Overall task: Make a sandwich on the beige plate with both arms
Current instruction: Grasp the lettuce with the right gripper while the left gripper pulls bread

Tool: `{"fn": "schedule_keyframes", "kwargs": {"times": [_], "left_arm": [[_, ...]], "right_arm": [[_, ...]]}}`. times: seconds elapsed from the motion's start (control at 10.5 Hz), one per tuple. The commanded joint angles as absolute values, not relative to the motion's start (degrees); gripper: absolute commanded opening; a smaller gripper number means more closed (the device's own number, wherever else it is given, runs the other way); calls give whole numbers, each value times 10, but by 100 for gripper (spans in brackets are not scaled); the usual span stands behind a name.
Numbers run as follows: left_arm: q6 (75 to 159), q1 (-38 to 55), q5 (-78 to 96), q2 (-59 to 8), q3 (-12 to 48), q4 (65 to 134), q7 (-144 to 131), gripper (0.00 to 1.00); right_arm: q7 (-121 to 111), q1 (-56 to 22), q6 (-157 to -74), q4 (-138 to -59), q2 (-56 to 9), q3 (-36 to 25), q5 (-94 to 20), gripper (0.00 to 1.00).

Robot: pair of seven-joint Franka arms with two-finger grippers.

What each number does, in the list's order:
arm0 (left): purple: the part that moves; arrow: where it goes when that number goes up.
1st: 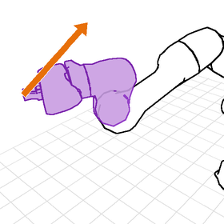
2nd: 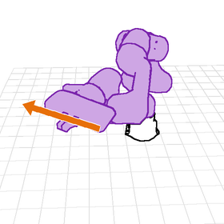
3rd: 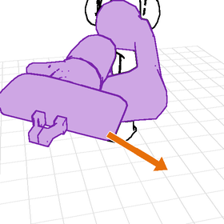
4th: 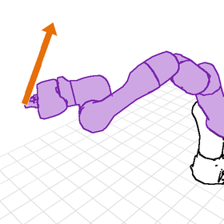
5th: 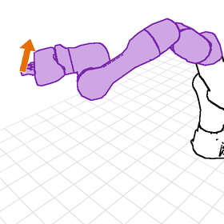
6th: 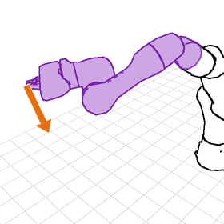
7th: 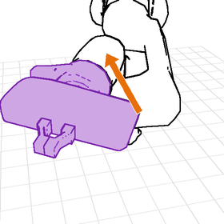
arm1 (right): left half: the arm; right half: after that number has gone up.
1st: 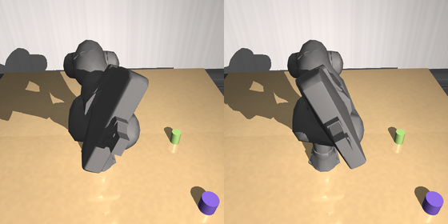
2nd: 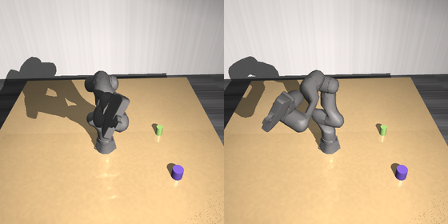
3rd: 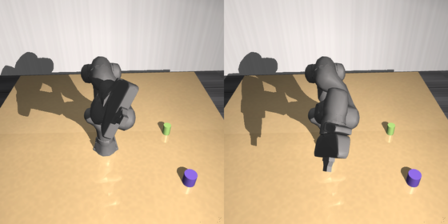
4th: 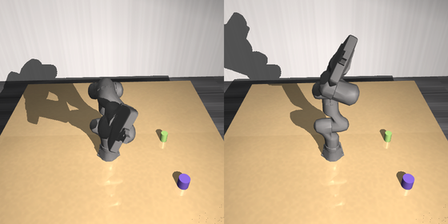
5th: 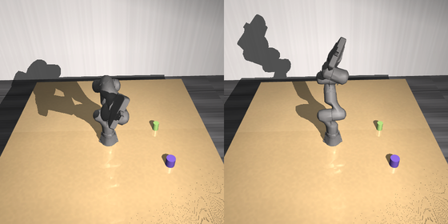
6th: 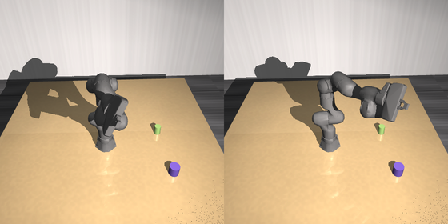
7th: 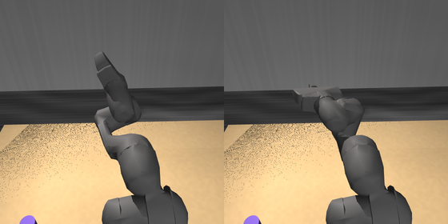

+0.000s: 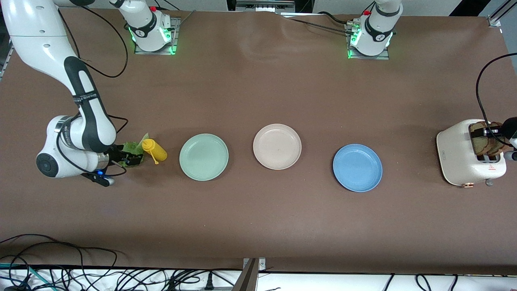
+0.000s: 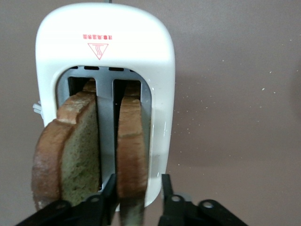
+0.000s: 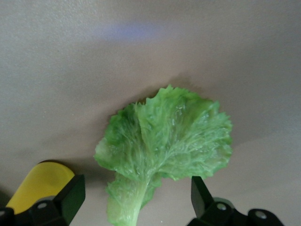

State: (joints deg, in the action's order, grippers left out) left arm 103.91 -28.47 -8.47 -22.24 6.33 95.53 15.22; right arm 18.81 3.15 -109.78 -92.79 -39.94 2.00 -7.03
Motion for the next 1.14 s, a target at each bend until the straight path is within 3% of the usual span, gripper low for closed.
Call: {"fn": "schedule_keyframes", "kwargs": {"times": [0.0, 0.38, 0.48, 0.67, 0.76, 1.05], "left_arm": [[1015, -290, -101, -215, 71, 942, 163, 0], [950, -283, -127, -170, 85, 912, 162, 0], [914, -282, -138, -167, 103, 884, 162, 0], [866, -281, -152, -156, 146, 858, 157, 0], [864, -281, -151, -149, 163, 857, 158, 0], [824, -281, -135, -143, 258, 857, 157, 0]], "right_arm": [[195, 30, -1102, -917, -416, 19, -73, 100], [195, 31, -1107, -917, -424, 19, -71, 100], [195, 32, -1107, -917, -423, 18, -73, 76], [195, 32, -1105, -917, -423, 18, -75, 15], [195, 32, -1102, -916, -423, 18, -76, 0], [185, 32, -1075, -893, -415, 18, -72, 0]]}}
